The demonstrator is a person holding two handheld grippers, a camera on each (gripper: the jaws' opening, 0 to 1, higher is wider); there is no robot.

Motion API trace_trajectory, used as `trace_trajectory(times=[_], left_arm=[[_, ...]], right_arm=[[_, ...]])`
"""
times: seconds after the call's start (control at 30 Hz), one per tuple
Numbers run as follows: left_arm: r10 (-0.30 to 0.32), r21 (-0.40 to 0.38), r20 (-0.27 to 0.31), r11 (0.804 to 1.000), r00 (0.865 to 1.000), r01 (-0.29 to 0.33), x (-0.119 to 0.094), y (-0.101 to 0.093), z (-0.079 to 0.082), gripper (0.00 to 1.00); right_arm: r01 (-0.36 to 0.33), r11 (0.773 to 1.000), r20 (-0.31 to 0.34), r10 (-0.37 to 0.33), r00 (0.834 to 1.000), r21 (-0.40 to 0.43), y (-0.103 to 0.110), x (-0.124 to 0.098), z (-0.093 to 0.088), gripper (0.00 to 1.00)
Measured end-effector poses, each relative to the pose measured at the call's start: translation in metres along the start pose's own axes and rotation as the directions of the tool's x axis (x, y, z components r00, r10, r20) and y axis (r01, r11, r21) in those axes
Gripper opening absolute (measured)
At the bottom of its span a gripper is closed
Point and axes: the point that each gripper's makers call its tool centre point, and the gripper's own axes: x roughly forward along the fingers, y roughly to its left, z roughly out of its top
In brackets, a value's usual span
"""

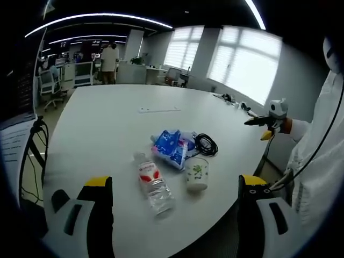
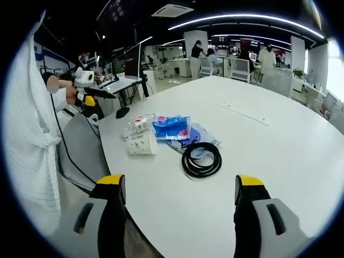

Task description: Arrange the tabletop items into an orderly group along one side of the table until the central work area is clear of visible clutter.

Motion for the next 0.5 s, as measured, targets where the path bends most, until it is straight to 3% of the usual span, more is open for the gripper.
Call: trace_trajectory(times=[0.5], left_arm=[[-0.004,-0.008,-0.003,1.0,1.0,0.004,0.0064,0.0022,-0.0007,1.0]], right_arm=[[-0.013,1.0,-0.008,0.013,1.0,-0.006,-0.0027,0.0083,0.0044,0.83]])
